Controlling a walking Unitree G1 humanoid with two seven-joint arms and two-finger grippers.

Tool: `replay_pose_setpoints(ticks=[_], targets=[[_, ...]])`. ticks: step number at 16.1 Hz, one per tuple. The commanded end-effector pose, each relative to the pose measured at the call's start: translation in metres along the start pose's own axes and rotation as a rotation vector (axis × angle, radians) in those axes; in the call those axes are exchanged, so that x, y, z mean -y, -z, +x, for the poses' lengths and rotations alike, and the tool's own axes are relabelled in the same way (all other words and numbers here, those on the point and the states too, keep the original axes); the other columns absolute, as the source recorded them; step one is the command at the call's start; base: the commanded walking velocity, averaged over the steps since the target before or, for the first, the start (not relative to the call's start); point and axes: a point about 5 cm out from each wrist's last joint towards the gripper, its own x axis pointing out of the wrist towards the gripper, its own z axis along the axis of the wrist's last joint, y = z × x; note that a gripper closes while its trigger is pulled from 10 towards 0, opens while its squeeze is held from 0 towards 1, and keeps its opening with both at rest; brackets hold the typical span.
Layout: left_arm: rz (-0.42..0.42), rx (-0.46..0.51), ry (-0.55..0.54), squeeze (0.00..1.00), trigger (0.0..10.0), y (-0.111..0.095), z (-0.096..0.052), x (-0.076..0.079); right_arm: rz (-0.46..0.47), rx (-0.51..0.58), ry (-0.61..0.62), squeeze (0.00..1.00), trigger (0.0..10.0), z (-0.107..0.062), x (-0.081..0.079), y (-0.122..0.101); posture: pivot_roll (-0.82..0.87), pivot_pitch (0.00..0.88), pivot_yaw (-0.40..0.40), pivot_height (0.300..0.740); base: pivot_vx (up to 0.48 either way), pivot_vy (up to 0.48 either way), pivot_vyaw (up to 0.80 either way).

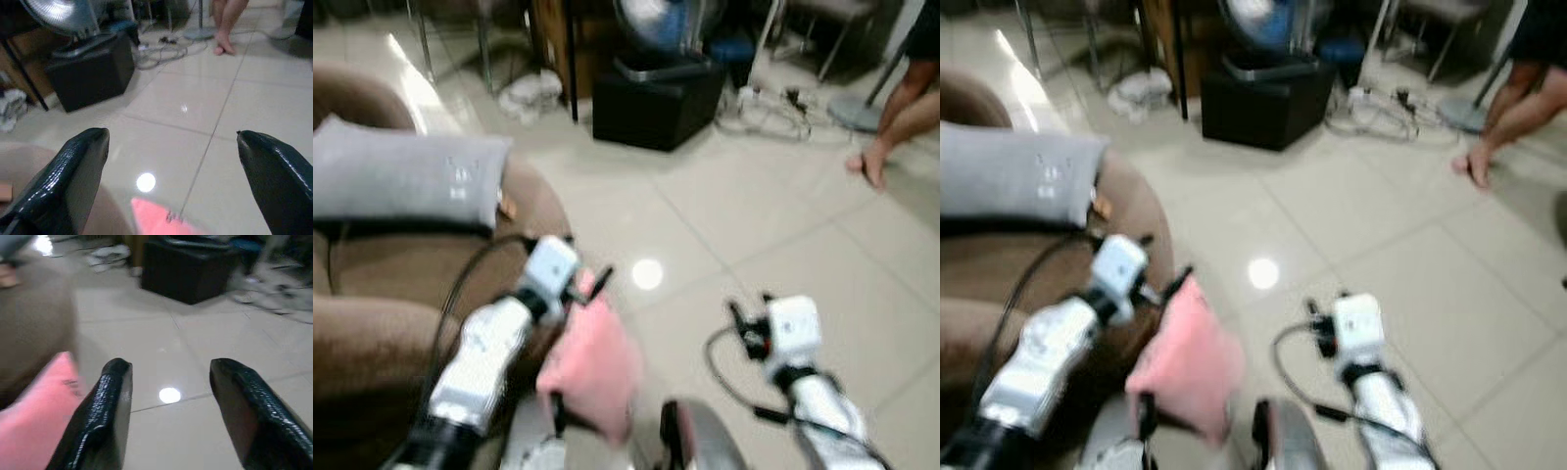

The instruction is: Move the pillow to the sofa from floor

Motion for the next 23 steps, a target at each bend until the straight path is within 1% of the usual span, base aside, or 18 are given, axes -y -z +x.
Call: replay_pose_setpoints(ticks=[1,3,4,5,6,7,8,10,11,12,15,16,17,19,20,21,22,23], targets=[[0.003,-0.035,0.064,0.00,10.0,0.006,0.004,0.007,0.012,-0.010,-0.033,1.00,10.0,-0.003,0.001,0.002,-0.04,0.055,-0.055,0.616,0.000,0.000,0.00],[0.002,-0.069,0.104,0.00,10.0,0.013,0.008,0.011,0.005,-0.032,-0.064,1.00,10.0,-0.003,0.001,0.005,-0.05,0.054,-0.055,0.616,0.000,0.000,0.00],[-0.039,-0.084,0.119,0.00,10.0,0.018,0.013,0.012,0.003,-0.043,-0.060,1.00,10.0,-0.003,0.003,0.007,-0.05,0.054,-0.056,0.616,0.000,0.000,0.00],[-0.032,-0.097,0.152,0.00,10.0,0.021,0.017,0.014,0.000,-0.049,-0.060,1.00,10.0,-0.002,0.004,0.008,-0.05,0.053,-0.055,0.616,0.000,0.000,0.00],[-0.029,-0.162,0.188,0.00,10.0,0.029,0.021,0.017,0.003,-0.056,-0.068,1.00,10.0,-0.002,0.004,0.009,-0.05,0.051,-0.059,0.616,0.000,0.000,0.00],[0.007,-0.200,0.198,0.00,10.0,0.034,0.026,0.019,0.002,-0.062,-0.074,1.00,10.0,-0.001,0.004,0.010,-0.05,0.051,-0.059,0.616,0.000,0.000,0.00],[0.007,-0.256,0.191,0.00,10.0,0.041,0.030,0.020,-0.002,-0.076,-0.094,1.00,10.0,-0.001,0.002,0.011,-0.06,0.051,-0.061,0.616,0.000,0.000,0.00],[-0.015,-0.349,0.116,0.00,10.0,0.052,0.041,0.022,-0.067,-0.158,-0.094,1.00,10.0,-0.001,0.001,0.019,-0.09,0.047,-0.053,0.616,0.000,0.000,0.00],[-0.041,-0.369,0.065,0.00,10.0,0.054,0.045,0.023,-0.096,-0.200,-0.115,0.00,10.0,-0.001,0.000,0.024,-0.10,0.051,-0.049,0.616,0.000,0.000,0.00],[-0.064,-0.370,0.054,0.00,10.0,0.055,0.048,0.025,-0.109,-0.215,-0.116,0.00,10.0,-0.002,0.001,0.026,-0.11,0.057,-0.048,0.612,0.000,0.000,0.00],[-0.065,-0.345,0.087,0.00,10.0,0.051,0.054,0.036,-0.093,-0.197,-0.102,0.00,10.0,-0.006,0.005,0.024,-0.12,0.076,-0.059,0.587,0.000,0.000,0.00],[-0.044,-0.362,0.121,0.00,10.0,0.053,0.055,0.043,-0.096,-0.206,-0.119,0.00,10.0,-0.009,0.005,0.024,-0.12,0.088,-0.073,0.572,0.000,0.000,0.00],[-0.053,-0.375,0.125,0.00,10.0,0.055,0.055,0.046,-0.100,-0.213,-0.132,0.00,10.0,-0.011,0.003,0.024,-0.12,0.103,-0.075,0.562,0.000,0.000,0.00],[-0.019,-0.424,0.128,0.00,10.0,0.065,0.051,0.049,-0.112,-0.219,-0.141,0.00,10.0,-0.016,0.001,0.022,-0.13,0.130,-0.079,0.542,0.000,0.000,0.00],[0.002,-0.434,0.113,0.00,10.0,0.067,0.050,0.048,-0.114,-0.212,-0.138,0.00,10.0,-0.017,0.002,0.020,-0.13,0.148,-0.083,0.532,0.000,0.000,0.00],[0.000,-0.436,0.065,0.00,10.0,0.068,0.049,0.044,-0.119,-0.206,-0.134,0.00,10.0,-0.021,0.002,0.018,-0.13,0.166,-0.093,0.527,0.000,0.000,0.00],[0.000,-0.432,0.038,0.62,10.0,0.067,0.050,0.042,-0.118,-0.203,-0.140,0.00,10.0,-0.023,0.002,0.016,-0.12,0.179,-0.104,0.527,0.000,0.000,0.00],[0.006,-0.434,0.003,1.00,10.0,0.068,0.049,0.038,-0.103,-0.189,-0.148,0.00,10.0,-0.024,0.001,0.014,-0.12,0.209,-0.098,0.527,0.000,0.000,0.00]])
